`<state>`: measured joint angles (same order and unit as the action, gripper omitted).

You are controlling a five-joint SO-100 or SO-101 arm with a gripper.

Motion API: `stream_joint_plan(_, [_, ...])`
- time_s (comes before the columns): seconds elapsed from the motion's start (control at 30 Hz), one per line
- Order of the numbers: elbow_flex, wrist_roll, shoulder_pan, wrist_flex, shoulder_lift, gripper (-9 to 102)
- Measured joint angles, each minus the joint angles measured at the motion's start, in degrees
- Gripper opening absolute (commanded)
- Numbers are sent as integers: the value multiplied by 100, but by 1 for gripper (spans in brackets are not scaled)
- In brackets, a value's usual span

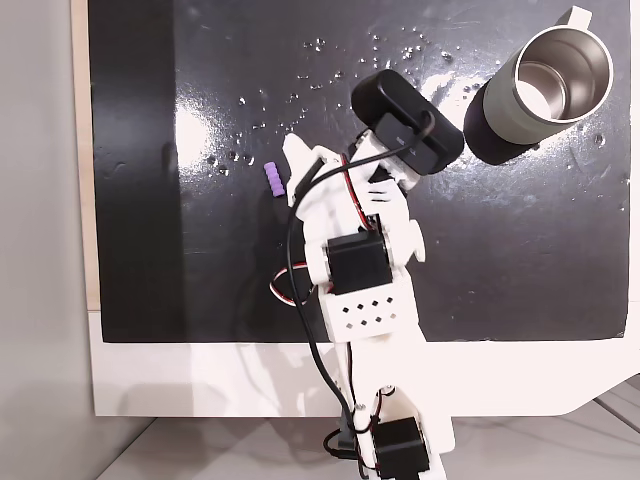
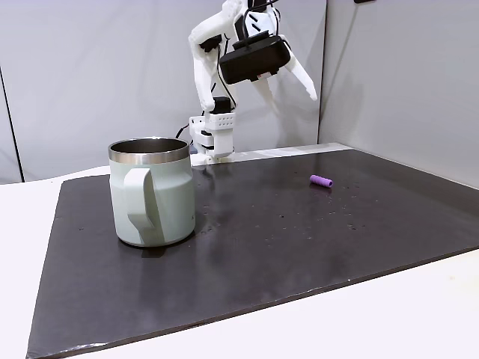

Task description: Grasp a pengrip and put it in the cup.

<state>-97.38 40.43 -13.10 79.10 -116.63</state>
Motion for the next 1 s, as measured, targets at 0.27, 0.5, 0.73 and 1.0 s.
stream_joint_plan(0.27, [1582, 896, -255, 984, 1670, 31])
stream_joint_plan(0.5, [3595, 1731, -519, 2188, 3489, 31])
stream_joint_plan(0.73, [4052, 2312, -563, 2320, 4351, 31])
stream_joint_plan(1.0, [4342, 2742, -896, 2338, 5546, 31])
